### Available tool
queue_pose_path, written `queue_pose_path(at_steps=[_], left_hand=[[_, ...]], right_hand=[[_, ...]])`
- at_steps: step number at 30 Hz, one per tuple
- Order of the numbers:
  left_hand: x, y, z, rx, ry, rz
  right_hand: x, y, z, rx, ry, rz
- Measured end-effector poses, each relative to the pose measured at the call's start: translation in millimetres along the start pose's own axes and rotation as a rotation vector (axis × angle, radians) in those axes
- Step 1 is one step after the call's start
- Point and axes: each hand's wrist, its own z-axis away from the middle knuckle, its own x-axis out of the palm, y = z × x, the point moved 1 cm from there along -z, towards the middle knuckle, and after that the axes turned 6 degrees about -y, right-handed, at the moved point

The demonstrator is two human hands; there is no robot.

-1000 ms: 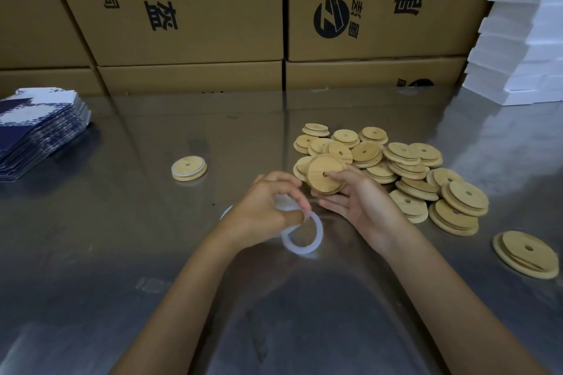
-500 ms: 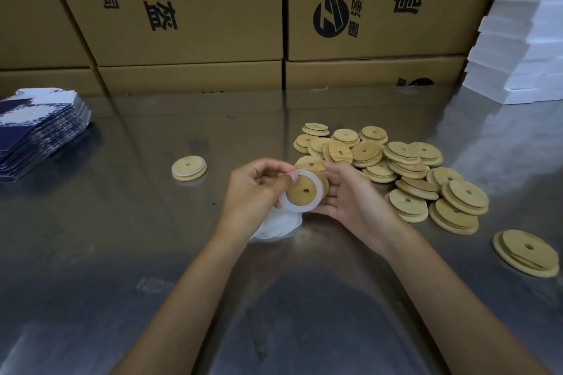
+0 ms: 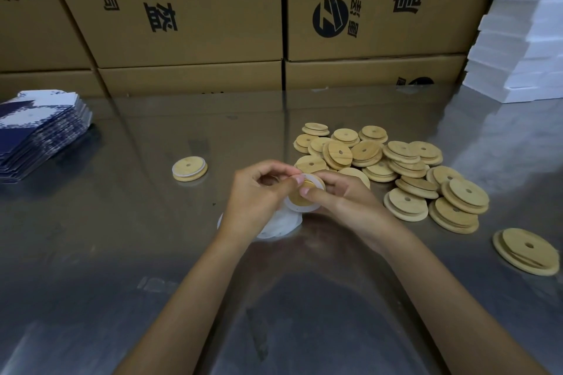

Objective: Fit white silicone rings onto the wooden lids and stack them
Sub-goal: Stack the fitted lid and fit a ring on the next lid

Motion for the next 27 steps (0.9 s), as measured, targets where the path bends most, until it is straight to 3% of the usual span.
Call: queue_pose_path(at_steps=[19, 27], left_hand=[[-5, 2, -2, 0.036, -0.018, -0.117], [-3, 2, -4, 0.028, -0.005, -0.047]], right_hand=[[-7, -3, 3, -0.045, 0.008, -0.01], [-12, -4, 2, -0.027, 0.029, -0.171]])
